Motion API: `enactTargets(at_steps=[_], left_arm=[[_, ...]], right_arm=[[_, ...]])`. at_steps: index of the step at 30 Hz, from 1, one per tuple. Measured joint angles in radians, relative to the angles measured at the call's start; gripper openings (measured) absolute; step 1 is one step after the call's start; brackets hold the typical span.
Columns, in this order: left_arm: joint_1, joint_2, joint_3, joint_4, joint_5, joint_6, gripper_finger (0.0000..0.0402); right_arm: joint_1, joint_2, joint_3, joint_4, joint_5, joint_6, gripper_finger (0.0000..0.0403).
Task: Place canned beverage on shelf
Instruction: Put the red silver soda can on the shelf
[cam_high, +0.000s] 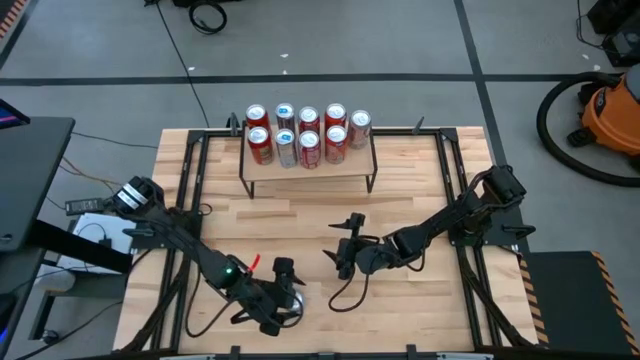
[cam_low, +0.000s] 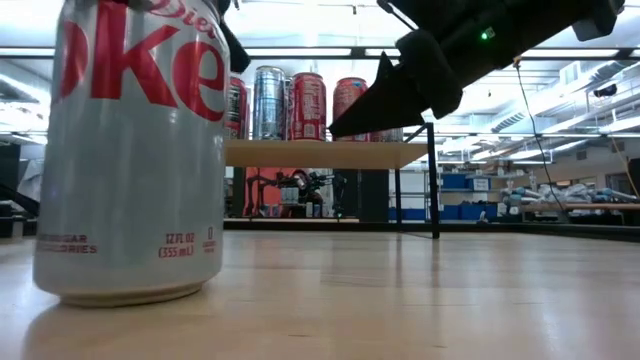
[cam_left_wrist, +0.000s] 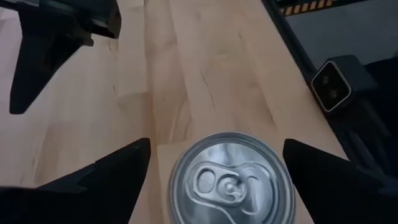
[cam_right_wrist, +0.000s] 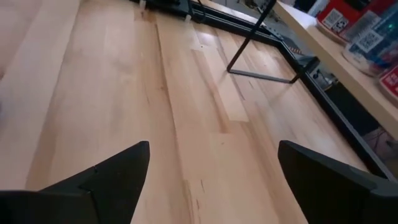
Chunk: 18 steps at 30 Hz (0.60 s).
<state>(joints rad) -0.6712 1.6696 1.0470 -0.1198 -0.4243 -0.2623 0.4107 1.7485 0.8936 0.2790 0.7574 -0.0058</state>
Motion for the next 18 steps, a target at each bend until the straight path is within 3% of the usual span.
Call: enactTargets(at_steps=[10,18], left_arm=[[0.039,0.000,0.000,-0.070,-0.019,-0.038,0.0349],[0.116,0.000,0.000,-0.089,-0.061,0.056,0.0336]], right_arm=[[-0.018,-0.001,0.000,-0.076,-0.071,-0.043,0.0356],[-0.027,-0.002,0.000,-0.129,-0.071,-0.051,0.0355]])
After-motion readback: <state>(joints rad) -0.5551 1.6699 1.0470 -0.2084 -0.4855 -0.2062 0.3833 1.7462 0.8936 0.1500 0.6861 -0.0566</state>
